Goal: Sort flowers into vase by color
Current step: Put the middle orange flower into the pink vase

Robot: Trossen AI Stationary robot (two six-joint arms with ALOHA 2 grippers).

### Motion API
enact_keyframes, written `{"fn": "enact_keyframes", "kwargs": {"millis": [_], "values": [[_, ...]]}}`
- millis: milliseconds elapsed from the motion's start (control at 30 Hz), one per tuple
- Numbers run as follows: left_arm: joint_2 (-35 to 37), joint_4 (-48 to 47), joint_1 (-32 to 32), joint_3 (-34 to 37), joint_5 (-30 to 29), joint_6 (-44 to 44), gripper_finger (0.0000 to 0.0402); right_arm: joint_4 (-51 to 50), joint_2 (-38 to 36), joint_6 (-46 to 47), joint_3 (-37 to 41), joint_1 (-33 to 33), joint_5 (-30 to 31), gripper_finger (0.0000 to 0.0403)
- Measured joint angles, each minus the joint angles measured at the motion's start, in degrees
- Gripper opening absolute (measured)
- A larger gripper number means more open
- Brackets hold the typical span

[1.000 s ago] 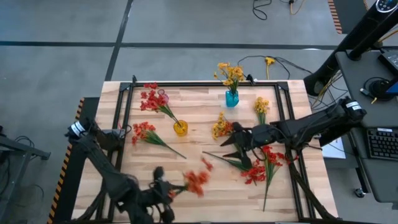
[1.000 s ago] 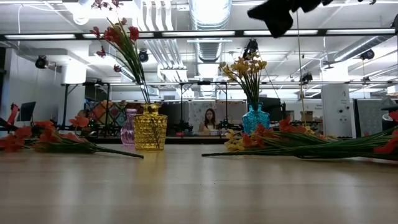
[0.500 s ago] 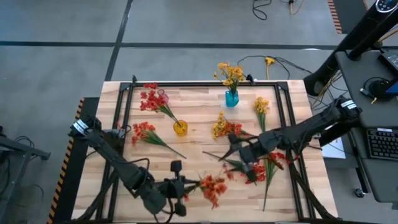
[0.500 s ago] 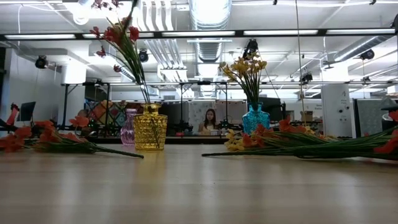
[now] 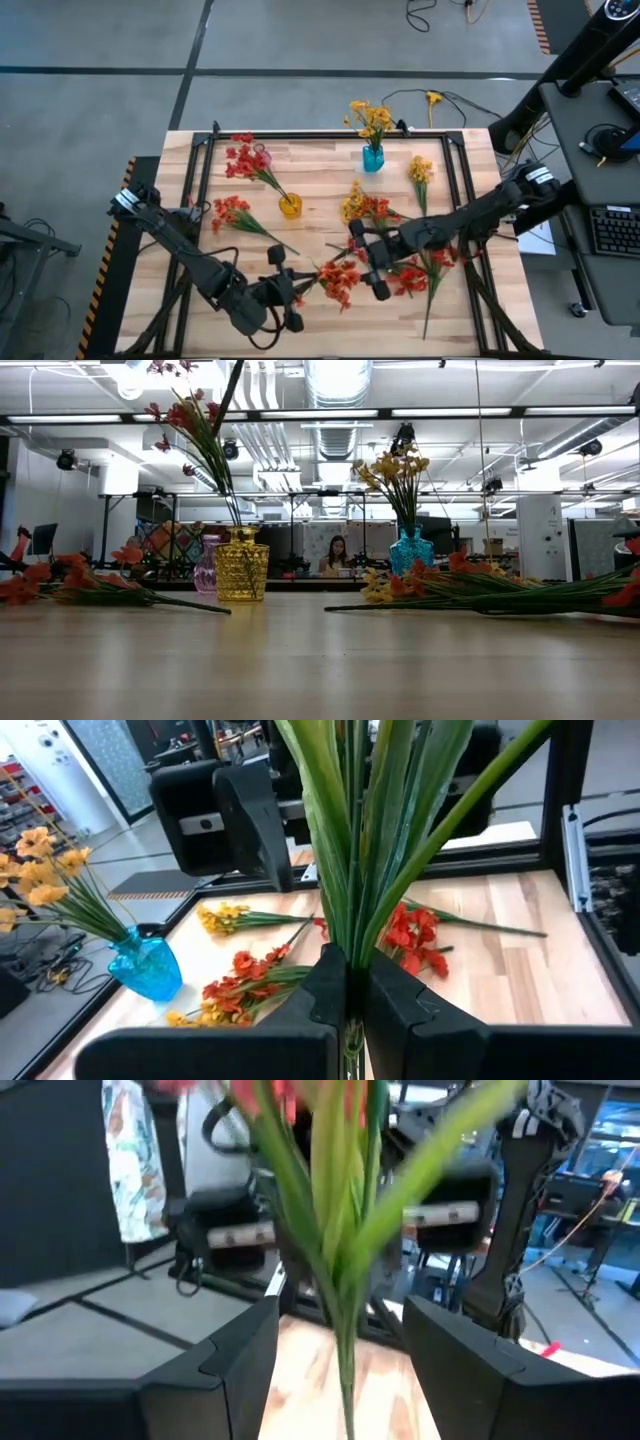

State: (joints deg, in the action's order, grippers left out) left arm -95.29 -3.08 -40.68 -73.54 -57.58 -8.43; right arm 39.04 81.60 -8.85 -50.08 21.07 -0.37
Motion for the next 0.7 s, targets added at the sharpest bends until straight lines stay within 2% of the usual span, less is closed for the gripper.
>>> {"fn": "enact_keyframes", "kwargs": {"millis": [267,400,533,700], "values": [[0.0,0.1,0.3,0.2,-0.4,-0.2,0.0002,-1.0,2.7,-0.1,-4.1,0.1,-0.1,0.0277],[0.0,0.3,1.7,0.2,-0.5,-0.3,0.0002,-1.9,4.1,0.3,-6.5,0.1,-1.6,0.029],[0.0,0.3,2.5,0.2,-0.5,-0.4,0.0002,-3.6,4.9,0.2,-8.2,0.0,-1.4,0.0268],[0.0,0.6,2.4,0.2,-0.4,-0.4,0.0013,-3.8,4.8,0.0,-8.8,0.0,-1.4,0.0205]]}}
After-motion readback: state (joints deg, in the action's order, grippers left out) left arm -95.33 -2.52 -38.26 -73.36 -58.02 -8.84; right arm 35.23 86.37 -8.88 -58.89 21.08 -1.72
